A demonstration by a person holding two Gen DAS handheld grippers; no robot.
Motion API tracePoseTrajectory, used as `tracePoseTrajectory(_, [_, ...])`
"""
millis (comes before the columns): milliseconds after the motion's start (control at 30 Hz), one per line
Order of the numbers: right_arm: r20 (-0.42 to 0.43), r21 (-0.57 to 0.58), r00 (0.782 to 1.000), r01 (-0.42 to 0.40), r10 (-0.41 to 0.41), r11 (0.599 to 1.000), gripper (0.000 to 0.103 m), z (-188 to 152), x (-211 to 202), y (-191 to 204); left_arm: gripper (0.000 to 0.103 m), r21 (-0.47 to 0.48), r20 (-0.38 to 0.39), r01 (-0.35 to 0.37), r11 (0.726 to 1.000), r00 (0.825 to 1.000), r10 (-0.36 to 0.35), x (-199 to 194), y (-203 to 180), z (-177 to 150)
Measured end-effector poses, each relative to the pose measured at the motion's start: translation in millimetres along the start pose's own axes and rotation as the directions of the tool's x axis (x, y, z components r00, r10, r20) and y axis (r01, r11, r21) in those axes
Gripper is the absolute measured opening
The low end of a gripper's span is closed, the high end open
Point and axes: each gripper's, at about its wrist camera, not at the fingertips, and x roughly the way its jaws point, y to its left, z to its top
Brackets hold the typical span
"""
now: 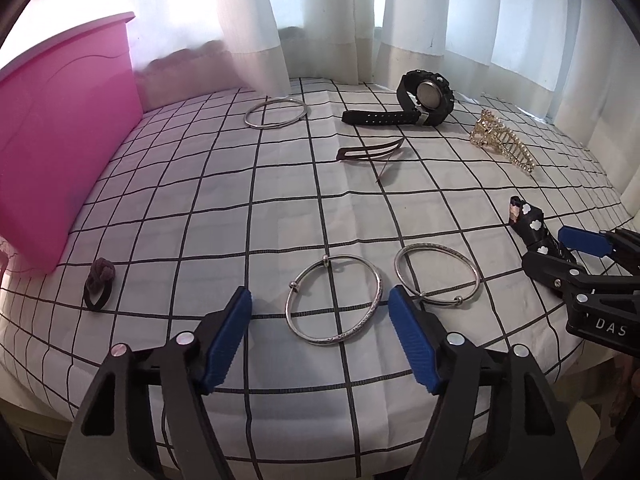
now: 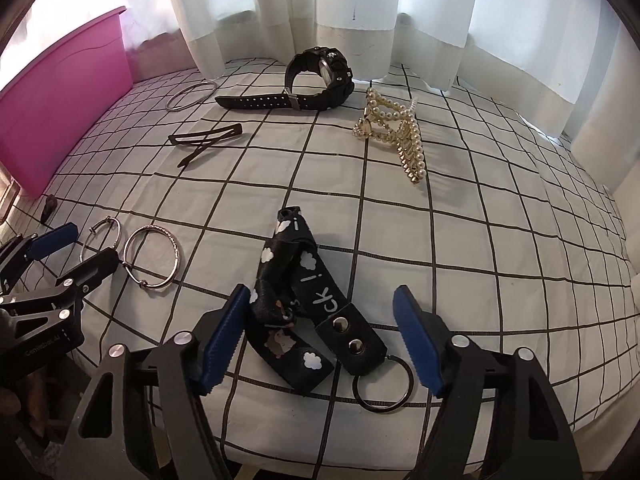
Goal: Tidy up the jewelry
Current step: 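Reach the left tool to the silver bangle while the right tool reaches the black strap, then close the left tool on the silver bangle while the right tool grasps the black strap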
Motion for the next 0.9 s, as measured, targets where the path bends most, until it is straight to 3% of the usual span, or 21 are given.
tracePoseTrajectory(100, [0.001,-0.018,1.0,-0.012,0.012,1.0,0.046,1,-2,3,0.047,0.029,0.001,0.022,0.999,1.0,-0.022,-1,-6,2])
tracePoseTrajectory(200, [0.001,-0.019,1.0,-0.012,0.012,1.0,0.026,2,-3,3,0.047,0.037,-0.005,0.029,0.999,1.0,-0.029,1,-7,4])
tracePoseTrajectory(467, [0.013,0.002,0.998,-0.055,0.054,0.999,0.021,4,-9,-1,0.046,0.0,-0.017,0.039,0.999,0.999,-0.039,-3,1,5])
tracePoseTrajectory(900, [0.06,0.019,0.994,-0.092,0.091,0.996,0.021,23,-34,-5,0.046,-0.059,0.063,0.06,0.996,0.996,-0.056,-42,16,34])
